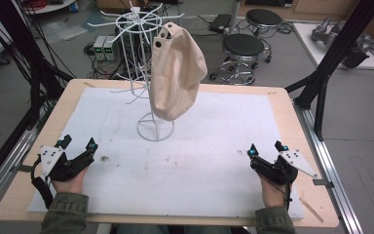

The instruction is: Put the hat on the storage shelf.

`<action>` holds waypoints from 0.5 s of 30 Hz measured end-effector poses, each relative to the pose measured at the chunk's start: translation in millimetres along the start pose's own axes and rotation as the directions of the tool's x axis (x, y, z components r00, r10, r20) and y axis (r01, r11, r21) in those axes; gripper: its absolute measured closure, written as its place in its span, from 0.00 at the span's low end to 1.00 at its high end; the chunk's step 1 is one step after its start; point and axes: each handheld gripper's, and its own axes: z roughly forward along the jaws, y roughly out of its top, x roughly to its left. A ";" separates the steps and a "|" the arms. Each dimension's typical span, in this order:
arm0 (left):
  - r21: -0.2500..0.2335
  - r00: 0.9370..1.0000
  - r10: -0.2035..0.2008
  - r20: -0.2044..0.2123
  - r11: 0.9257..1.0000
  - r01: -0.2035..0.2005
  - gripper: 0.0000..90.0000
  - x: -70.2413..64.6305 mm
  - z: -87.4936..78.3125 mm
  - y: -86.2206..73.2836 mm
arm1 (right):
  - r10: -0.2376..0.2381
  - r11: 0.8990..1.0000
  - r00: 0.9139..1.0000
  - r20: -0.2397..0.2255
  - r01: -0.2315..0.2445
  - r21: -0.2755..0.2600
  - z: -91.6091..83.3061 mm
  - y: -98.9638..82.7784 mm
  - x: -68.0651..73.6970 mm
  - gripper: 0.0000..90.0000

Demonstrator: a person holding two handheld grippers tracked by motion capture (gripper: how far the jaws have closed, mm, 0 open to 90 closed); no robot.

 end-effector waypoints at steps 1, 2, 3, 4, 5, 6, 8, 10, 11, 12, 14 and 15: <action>-0.002 1.000 -0.001 0.001 1.000 0.001 0.21 -0.6 0.3 -0.4 | -0.008 1.000 1.000 0.000 0.008 -0.002 0.1 -0.1 1.5 0.12; 0.001 1.000 0.004 0.003 1.000 -0.004 0.21 -0.9 0.2 -0.5 | -0.019 1.000 1.000 0.002 0.019 -0.010 0.4 -0.2 2.1 0.12; 0.001 1.000 0.003 0.005 1.000 -0.003 0.21 -1.3 0.3 -0.7 | -0.025 1.000 1.000 0.004 0.025 -0.012 0.5 0.0 2.4 0.12; 0.002 1.000 0.004 0.005 1.000 -0.004 0.21 -1.5 0.2 -0.8 | -0.025 1.000 1.000 0.005 0.025 -0.014 0.8 0.0 2.2 0.12; 0.002 1.000 0.005 0.005 1.000 -0.005 0.21 -1.5 0.0 -0.9 | -0.019 1.000 1.000 0.006 0.019 -0.014 1.2 0.1 1.6 0.12; 0.004 1.000 0.005 0.005 1.000 -0.005 0.21 -1.3 -0.2 -1.1 | -0.016 1.000 1.000 0.006 0.016 -0.015 1.7 0.1 0.8 0.12; 0.003 1.000 0.003 0.004 1.000 -0.003 0.21 -1.0 -0.8 -1.5 | -0.001 1.000 1.000 0.011 0.001 -0.009 3.0 0.0 -1.2 0.12; 0.004 1.000 0.004 0.002 1.000 -0.004 0.21 -0.7 -1.5 -1.6 | -0.003 1.000 1.000 0.014 0.003 -0.004 3.8 -0.1 -2.5 0.12; 0.006 1.000 0.004 0.003 1.000 -0.004 0.21 -0.5 -1.7 -1.5 | -0.004 1.000 1.000 0.013 0.004 -0.003 3.9 -0.2 -2.3 0.12; 0.005 1.000 0.003 0.003 1.000 -0.003 0.21 -0.7 -1.6 -1.5 | -0.007 1.000 1.000 0.013 0.007 -0.004 3.9 -0.3 -2.1 0.12; 0.004 1.000 0.003 0.003 1.000 -0.003 0.21 -0.8 -1.1 -1.7 | -0.014 1.000 1.000 0.012 0.014 -0.006 4.0 -0.3 -1.9 0.12; 0.004 1.000 0.002 0.003 1.000 -0.002 0.21 -0.7 -0.9 -1.7 | -0.016 1.000 1.000 0.010 0.016 -0.003 3.9 -0.4 -1.8 0.12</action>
